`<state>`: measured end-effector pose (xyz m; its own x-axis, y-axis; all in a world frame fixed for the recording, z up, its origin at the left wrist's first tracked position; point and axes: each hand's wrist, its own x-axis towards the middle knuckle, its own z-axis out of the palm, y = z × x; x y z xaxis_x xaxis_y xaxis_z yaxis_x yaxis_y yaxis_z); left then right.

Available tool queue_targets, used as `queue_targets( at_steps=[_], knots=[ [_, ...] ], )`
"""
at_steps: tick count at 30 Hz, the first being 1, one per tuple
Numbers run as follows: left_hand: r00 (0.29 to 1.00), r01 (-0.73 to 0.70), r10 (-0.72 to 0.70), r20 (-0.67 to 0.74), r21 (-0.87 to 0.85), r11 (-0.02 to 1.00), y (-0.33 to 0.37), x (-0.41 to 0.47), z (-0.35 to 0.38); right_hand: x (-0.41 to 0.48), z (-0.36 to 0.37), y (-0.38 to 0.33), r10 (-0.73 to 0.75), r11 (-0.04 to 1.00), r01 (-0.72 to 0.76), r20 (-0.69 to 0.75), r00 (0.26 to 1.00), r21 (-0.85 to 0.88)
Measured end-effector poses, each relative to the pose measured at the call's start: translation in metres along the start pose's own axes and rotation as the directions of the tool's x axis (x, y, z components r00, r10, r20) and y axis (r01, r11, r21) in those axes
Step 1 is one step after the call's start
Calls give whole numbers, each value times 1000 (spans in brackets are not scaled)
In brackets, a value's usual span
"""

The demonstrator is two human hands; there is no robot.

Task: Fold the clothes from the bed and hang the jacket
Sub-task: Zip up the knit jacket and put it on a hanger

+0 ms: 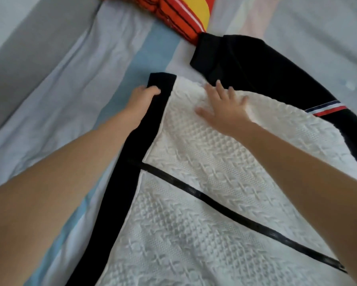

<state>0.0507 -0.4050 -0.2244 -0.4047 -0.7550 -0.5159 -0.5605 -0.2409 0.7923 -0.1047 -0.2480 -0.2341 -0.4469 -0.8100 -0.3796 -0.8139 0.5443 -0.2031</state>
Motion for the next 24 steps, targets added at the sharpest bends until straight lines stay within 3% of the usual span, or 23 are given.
queue_targets(
  at_steps=[3, 5, 7, 10, 12, 15, 17, 20, 22, 24],
  knots=[
    [970, 175, -85, 227, -413, 894, 16, 4, 0, -20, 18, -30, -178, 983, 170, -150, 972, -69],
    [958, 180, -47, 285, -464, 867, 24, 8, 1, -37, 39, -41, -216, 974, 190, -243, 946, -125],
    [970, 83, 12, 242, -376, 923, 35, 10, 2, -52, 52, -45, -254, 967, 234, -302, 919, -102],
    [993, -73, 85, 81, -141, 987, 43, 24, -3, -67, 63, -48, -342, 939, 316, -282, 896, -135],
    [988, -140, 134, -77, -77, 987, 38, 38, -17, -79, 65, -52, -346, 938, 317, -303, 888, -144],
    [878, -223, 227, -421, 61, 973, 8, 27, -45, -106, 67, -54, -221, 964, 258, -361, 906, 59],
    [863, -275, 330, -381, 193, 942, -31, -20, -47, -136, 76, -57, -188, 938, 286, -404, 895, 198],
    [922, -322, 379, -76, 391, 862, -109, -119, -45, -197, 109, -62, -528, 841, 538, -292, 797, -54],
    [944, -254, 320, -77, 445, 859, -149, -171, -55, -228, 134, -50, -648, 760, 626, -122, 752, -177],
    [974, -133, 200, -104, 448, 884, -176, -203, -70, -242, 145, -30, -617, 773, 591, -55, 785, -229]
  ],
)
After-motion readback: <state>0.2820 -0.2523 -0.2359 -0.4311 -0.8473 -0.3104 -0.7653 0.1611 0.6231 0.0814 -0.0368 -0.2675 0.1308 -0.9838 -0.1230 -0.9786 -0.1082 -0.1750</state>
